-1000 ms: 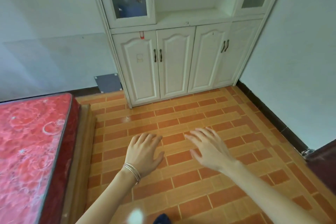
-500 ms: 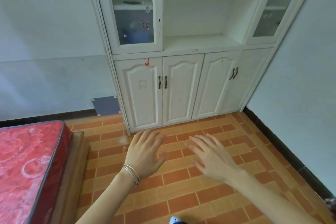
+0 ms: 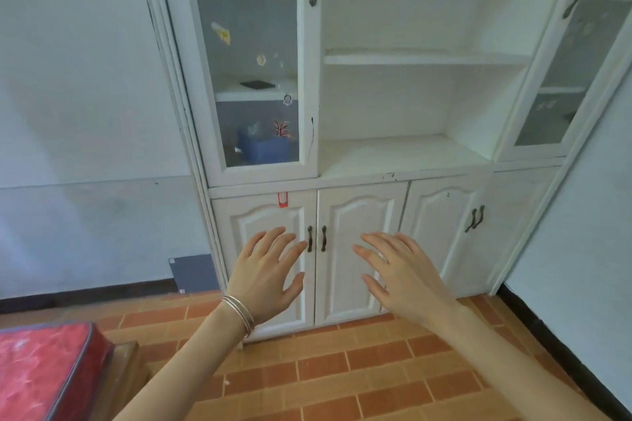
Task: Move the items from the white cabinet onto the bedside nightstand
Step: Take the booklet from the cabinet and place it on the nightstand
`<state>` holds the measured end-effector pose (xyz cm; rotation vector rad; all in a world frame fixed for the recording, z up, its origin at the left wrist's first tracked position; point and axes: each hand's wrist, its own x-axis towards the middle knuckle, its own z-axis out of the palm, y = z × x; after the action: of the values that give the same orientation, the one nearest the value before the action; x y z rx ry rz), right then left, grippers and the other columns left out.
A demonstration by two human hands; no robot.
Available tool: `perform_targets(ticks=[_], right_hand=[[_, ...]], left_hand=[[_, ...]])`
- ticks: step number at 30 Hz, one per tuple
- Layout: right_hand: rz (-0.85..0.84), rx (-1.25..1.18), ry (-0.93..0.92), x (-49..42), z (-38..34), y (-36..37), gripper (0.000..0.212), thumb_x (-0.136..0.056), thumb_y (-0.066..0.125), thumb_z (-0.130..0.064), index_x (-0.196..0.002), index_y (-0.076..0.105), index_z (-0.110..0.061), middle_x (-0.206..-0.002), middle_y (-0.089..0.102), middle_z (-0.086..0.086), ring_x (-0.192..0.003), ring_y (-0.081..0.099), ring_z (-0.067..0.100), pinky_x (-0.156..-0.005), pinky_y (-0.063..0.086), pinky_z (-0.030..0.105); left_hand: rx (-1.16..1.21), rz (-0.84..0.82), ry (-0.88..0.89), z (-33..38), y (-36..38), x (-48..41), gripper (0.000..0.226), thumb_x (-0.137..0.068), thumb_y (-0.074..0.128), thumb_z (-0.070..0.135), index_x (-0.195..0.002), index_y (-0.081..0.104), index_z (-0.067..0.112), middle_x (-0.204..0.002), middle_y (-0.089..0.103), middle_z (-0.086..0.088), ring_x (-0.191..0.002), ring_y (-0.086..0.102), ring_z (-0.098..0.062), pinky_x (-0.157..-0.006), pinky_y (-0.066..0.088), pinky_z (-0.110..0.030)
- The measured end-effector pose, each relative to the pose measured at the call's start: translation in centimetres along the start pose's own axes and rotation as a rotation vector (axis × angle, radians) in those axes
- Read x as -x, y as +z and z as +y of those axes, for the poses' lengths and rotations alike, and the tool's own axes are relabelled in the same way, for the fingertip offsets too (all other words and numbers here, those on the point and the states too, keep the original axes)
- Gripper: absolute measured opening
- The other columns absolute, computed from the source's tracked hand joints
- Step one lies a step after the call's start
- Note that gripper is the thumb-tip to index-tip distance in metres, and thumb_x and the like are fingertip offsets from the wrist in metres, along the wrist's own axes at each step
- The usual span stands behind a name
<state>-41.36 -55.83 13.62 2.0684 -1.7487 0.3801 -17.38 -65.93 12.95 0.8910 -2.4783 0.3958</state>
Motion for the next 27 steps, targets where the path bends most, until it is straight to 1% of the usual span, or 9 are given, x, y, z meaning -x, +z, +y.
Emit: perform_targets(ticks=[5,8,10,12,14,18,22,25,27], right_hand=[[0.025,0.061,-0.02,-8.3,4.2,2.7,0.045,-0.086,0.041,-0.039,-0.122,0.059,-0.019,-0.129,0.057,0.002,-0.119,0.05,0.02,-0.104,0.027,0.04],[0.051,0.113,-0.016,-13.9,6.5,3.9,0.046,-0.086,0.04,-0.039,-0.123,0.059,-0.019,-0.129,0.057,0.002,-0.119,0.051,0.02,-0.105,0.033,0.042],[0.081,0.121,-0.009,-17.8,8.1,4.2,0.047,-0.085,0.039,-0.038,-0.122,0.059,-0.018,-0.128,0.057,0.004,-0.118,0.052,0.022,-0.105,0.03,0.043],[0.105,0.136,0.008,-21.4,9.7,4.4,0.047,-0.086,0.039,-0.038,-0.122,0.059,-0.017,-0.127,0.057,0.004,-0.118,0.052,0.022,-0.102,0.027,0.042],[0.151,0.168,0.018,-24.5,11.2,4.7,0.046,-0.086,0.04,-0.038,-0.121,0.06,-0.017,-0.126,0.057,0.004,-0.116,0.052,0.022,-0.101,0.031,0.042],[0.233,0.162,0.001,-29.5,14.2,5.4,0.044,-0.083,0.043,-0.036,-0.118,0.061,-0.014,-0.123,0.058,0.007,-0.112,0.053,0.024,-0.096,0.042,0.043],[0.279,0.178,0.004,-33.6,17.7,7.0,0.044,-0.081,0.045,-0.035,-0.116,0.062,-0.013,-0.123,0.059,0.007,-0.112,0.053,0.024,-0.096,0.043,0.044],[0.287,0.185,-0.017,-37.0,21.0,7.6,0.046,-0.081,0.043,-0.035,-0.117,0.061,-0.013,-0.123,0.059,0.008,-0.113,0.054,0.025,-0.097,0.042,0.044],[0.31,0.182,-0.011,-39.6,23.6,7.5,0.047,-0.082,0.043,-0.036,-0.118,0.06,-0.011,-0.124,0.058,0.009,-0.113,0.054,0.026,-0.097,0.041,0.044]], left_hand=[[-0.029,0.029,0.031,-6.1,3.3,-8.7,0.049,-0.082,0.041,0.045,-0.119,0.062,0.019,-0.118,0.063,-0.005,-0.116,0.055,-0.028,-0.098,0.041,-0.044],[-0.039,0.062,0.062,-9.5,4.6,-14.1,0.047,-0.082,0.041,0.045,-0.115,0.063,0.019,-0.117,0.064,-0.005,-0.113,0.057,-0.03,-0.096,0.043,-0.047],[-0.042,0.08,0.084,-12.1,5.3,-18.0,0.047,-0.082,0.042,0.045,-0.114,0.064,0.02,-0.116,0.064,-0.005,-0.113,0.057,-0.029,-0.096,0.043,-0.047],[-0.068,0.103,0.117,-14.6,5.9,-21.9,0.047,-0.08,0.044,0.046,-0.114,0.064,0.021,-0.117,0.064,-0.004,-0.116,0.053,-0.027,-0.1,0.039,-0.042],[-0.095,0.126,0.156,-16.6,6.5,-25.6,0.046,-0.08,0.046,0.044,-0.115,0.064,0.02,-0.117,0.063,-0.003,-0.118,0.048,-0.026,-0.101,0.031,-0.039],[-0.087,0.137,0.176,-18.6,7.9,-31.4,0.048,-0.082,0.042,0.043,-0.116,0.064,0.018,-0.119,0.062,-0.006,-0.119,0.052,-0.029,-0.1,0.038,-0.043],[-0.118,0.145,0.194,-20.1,10.3,-36.0,0.047,-0.083,0.044,0.042,-0.119,0.063,0.018,-0.124,0.06,-0.006,-0.123,0.048,-0.029,-0.103,0.035,-0.045],[-0.145,0.204,0.178,-21.1,11.3,-39.7,0.048,-0.082,0.043,0.042,-0.117,0.064,0.016,-0.125,0.06,-0.008,-0.124,0.048,-0.03,-0.102,0.036,-0.046],[-0.164,0.253,0.18,-21.4,11.5,-42.3,0.048,-0.082,0.043,0.041,-0.117,0.064,0.015,-0.127,0.058,-0.008,-0.127,0.046,-0.029,-0.103,0.034,-0.044]])
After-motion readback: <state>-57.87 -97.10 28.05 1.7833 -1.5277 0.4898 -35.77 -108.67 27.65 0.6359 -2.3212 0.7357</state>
